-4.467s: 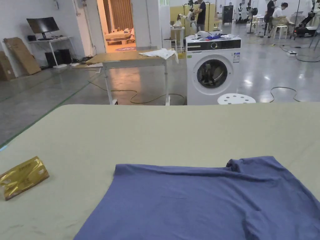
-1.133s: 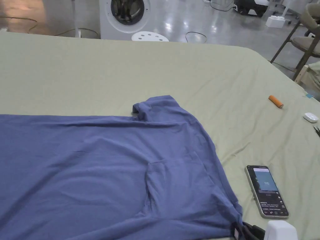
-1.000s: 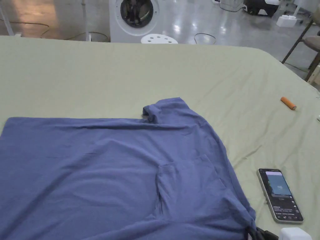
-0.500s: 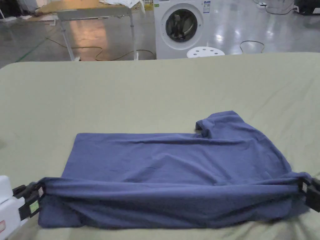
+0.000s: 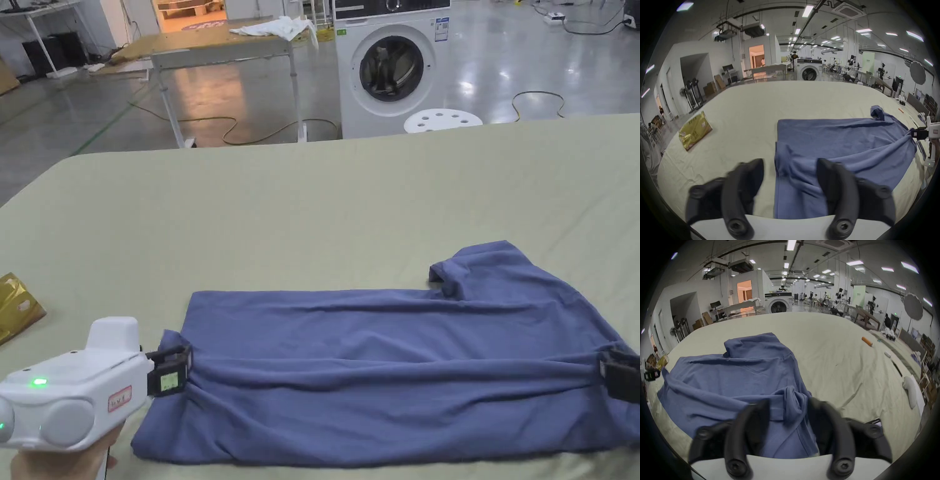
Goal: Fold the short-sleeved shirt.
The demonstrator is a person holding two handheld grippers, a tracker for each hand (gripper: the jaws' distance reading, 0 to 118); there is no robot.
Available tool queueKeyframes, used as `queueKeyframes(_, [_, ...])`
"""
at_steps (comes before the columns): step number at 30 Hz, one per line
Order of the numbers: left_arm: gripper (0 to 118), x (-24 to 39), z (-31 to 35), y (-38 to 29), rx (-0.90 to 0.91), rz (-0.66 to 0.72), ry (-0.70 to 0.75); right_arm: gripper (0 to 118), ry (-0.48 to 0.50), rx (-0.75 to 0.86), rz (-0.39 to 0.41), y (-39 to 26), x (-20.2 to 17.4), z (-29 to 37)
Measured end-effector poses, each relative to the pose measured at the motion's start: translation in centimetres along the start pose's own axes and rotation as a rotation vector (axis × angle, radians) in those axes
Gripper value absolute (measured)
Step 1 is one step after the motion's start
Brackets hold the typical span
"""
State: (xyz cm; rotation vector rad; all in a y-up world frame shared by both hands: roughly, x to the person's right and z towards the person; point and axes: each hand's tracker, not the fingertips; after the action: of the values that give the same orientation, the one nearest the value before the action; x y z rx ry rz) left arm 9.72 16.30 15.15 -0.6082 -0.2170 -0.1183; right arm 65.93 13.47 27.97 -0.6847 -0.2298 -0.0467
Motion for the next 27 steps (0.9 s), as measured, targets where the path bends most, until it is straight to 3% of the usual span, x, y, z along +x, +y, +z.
queueKeyframes(7, [78, 1.9, 10.9, -2.5, 0.282, 0.029, -0.029, 61, 0.023, 0.149, 0.042, -2.4, -0.7, 8.3])
queueKeyframes(14, [76, 4.9, 18.7, -5.5, 0.331, 0.0, 0.003, 58, 0.133, 0.217, 0.043, -6.4, -2.4, 14.9])
queueKeyframes(16, [68, 5.6, 20.1, -6.0, 0.332, -0.017, 0.008, 46, 0.162, 0.225, 0.05, -7.0, -3.1, 16.0])
queueKeyframes(17, [60, 5.9, 20.6, -6.2, 0.324, -0.024, 0.004, 39, 0.168, 0.23, 0.057, -7.3, -3.5, 16.6])
queueKeyframes(19, [32, 6.7, 21.4, -6.8, 0.321, -0.024, -0.001, 16, 0.181, 0.243, 0.054, -7.7, -4.2, 17.6])
queueKeyframes(21, [20, 7.0, 22.0, -7.5, 0.326, -0.013, -0.023, 2, 0.198, 0.249, 0.047, -7.9, -4.7, 17.9])
queueKeyframes(23, [17, 7.2, 22.4, -7.8, 0.329, -0.007, -0.046, 0, 0.201, 0.271, 0.062, -8.3, -5.3, 18.5])
queueKeyframes(25, [0, 7.6, 22.5, -8.0, 0.321, -0.014, -0.05, 0, 0.195, 0.277, 0.088, -8.6, -5.3, 18.4])
queueKeyframes(27, [0, 7.7, 22.5, -8.3, 0.318, -0.015, -0.032, 0, 0.193, 0.28, 0.097, -8.8, -5.5, 18.4])
